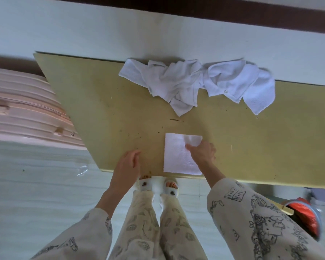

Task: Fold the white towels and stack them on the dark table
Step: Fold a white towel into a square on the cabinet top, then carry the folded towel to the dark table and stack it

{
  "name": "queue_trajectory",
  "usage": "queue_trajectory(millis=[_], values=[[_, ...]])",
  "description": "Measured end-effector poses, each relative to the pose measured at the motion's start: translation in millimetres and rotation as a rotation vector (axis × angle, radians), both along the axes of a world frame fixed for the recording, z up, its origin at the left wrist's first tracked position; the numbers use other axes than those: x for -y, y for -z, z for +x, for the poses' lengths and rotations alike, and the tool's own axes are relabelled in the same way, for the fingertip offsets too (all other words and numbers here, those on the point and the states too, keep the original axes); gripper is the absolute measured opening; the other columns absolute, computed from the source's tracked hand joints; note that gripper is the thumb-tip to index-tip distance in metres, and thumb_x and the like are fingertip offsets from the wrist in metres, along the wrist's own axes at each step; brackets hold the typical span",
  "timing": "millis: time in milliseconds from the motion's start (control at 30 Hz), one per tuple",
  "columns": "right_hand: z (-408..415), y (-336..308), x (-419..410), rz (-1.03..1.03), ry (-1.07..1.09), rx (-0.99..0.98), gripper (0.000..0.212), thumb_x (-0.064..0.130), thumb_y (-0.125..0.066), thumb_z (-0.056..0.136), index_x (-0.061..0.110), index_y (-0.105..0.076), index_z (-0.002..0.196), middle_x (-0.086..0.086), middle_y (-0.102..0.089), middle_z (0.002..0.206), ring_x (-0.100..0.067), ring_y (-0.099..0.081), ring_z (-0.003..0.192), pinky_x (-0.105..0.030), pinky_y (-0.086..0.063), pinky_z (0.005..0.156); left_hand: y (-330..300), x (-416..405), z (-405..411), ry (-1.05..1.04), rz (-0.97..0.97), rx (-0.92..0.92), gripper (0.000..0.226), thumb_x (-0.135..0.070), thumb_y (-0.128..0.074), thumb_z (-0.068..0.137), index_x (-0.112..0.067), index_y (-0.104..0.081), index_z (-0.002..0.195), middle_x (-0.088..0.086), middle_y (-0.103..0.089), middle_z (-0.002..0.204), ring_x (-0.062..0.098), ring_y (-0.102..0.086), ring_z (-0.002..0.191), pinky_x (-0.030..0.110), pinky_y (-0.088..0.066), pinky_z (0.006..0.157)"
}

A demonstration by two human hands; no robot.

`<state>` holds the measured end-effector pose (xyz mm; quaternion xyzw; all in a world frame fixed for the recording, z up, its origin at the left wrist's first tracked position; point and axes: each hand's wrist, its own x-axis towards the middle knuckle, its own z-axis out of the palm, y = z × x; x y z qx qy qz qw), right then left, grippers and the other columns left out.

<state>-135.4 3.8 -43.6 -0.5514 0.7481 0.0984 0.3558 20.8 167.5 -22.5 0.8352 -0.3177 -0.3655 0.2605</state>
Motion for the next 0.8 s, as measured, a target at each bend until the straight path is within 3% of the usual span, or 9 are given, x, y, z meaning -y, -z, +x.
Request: queue_trajectory(millis=[100,200,333,500,600,700,800], values=[[-2.9,-11.6,-1.6,-0.021,0.004,0.147,0.048,0.031,-0.061,0.086,0.002,-0.050,0.122,-0.011,-0.053,0.119,-0.029,-0.051,0.109,-0.038,-0.044,0.087,-8.6,-2.1,6.3,-0.003,-0.002,0.002,0.030,-0.014,-0.039,0.097,-0.010,-0.054,0.123,0.004,-0.056,0.124,0.016,-0.052,0.112,0.024,-0.038,0.095],[-8.1,-29.9,-3.1,-0.032,-0.059,0.292,0.032,0.024,-0.053,0.090,0.003,-0.053,0.115,-0.005,-0.057,0.096,-0.022,-0.052,0.085,-0.028,-0.039,0.066,-18.5,-5.0,3.7,-0.046,-0.016,0.007,0.030,-0.012,-0.040,0.096,-0.010,-0.055,0.122,0.006,-0.058,0.123,0.019,-0.053,0.113,0.027,-0.039,0.098],[-10.1,-59.3,-8.5,-0.070,-0.260,0.387,0.027,0.024,-0.052,0.092,0.007,-0.057,0.112,-0.002,-0.059,0.096,-0.017,-0.052,0.084,-0.027,-0.038,0.071,-39.0,-25.9,-16.0,-0.178,-0.087,0.048,0.028,-0.009,-0.044,0.095,-0.008,-0.058,0.119,0.009,-0.062,0.116,0.022,-0.057,0.107,0.024,-0.039,0.092],[-2.0,-106.1,-35.9,-0.080,-0.586,0.551,0.009,0.021,-0.055,0.091,0.012,-0.055,0.090,0.004,-0.056,0.079,-0.007,-0.050,0.066,-0.018,-0.036,0.055,-71.0,-85.1,-55.2,-0.372,-0.162,0.115,0.027,-0.009,-0.046,0.094,-0.009,-0.058,0.118,0.008,-0.063,0.112,0.019,-0.059,0.104,0.024,-0.042,0.090],[8.1,-131.2,-68.2,-0.078,-0.793,0.608,0.013,0.020,-0.055,0.089,0.009,-0.055,0.082,-0.002,-0.059,0.075,-0.016,-0.053,0.067,-0.024,-0.039,0.058,-85.4,-132.1,-74.3,-0.494,-0.146,0.173,0.027,-0.010,-0.046,0.094,-0.010,-0.058,0.118,0.007,-0.064,0.112,0.018,-0.059,0.105,0.020,-0.040,0.087],[23.2,-149.4,-108.0,-0.106,-1.012,0.621,0.019,0.016,-0.055,0.086,0.015,-0.047,0.068,0.001,-0.050,0.065,-0.018,-0.046,0.063,-0.029,-0.035,0.058,-98.3,-182.9,-90.6,-0.652,-0.146,0.197,0.027,-0.012,-0.046,0.094,-0.012,-0.058,0.118,0.005,-0.063,0.114,0.019,-0.059,0.106,0.022,-0.042,0.089],[40.3,-165.4,-169.6,-0.115,-1.264,0.624,0.010,0.018,-0.058,0.085,0.014,-0.054,0.077,0.000,-0.056,0.073,-0.021,-0.051,0.071,-0.028,-0.033,0.061,-112.7,-248.7,-114.4,-0.825,-0.150,0.236,0.027,-0.015,-0.045,0.095,-0.015,-0.059,0.118,0.003,-0.063,0.115,0.016,-0.059,0.106,0.023,-0.042,0.091]])
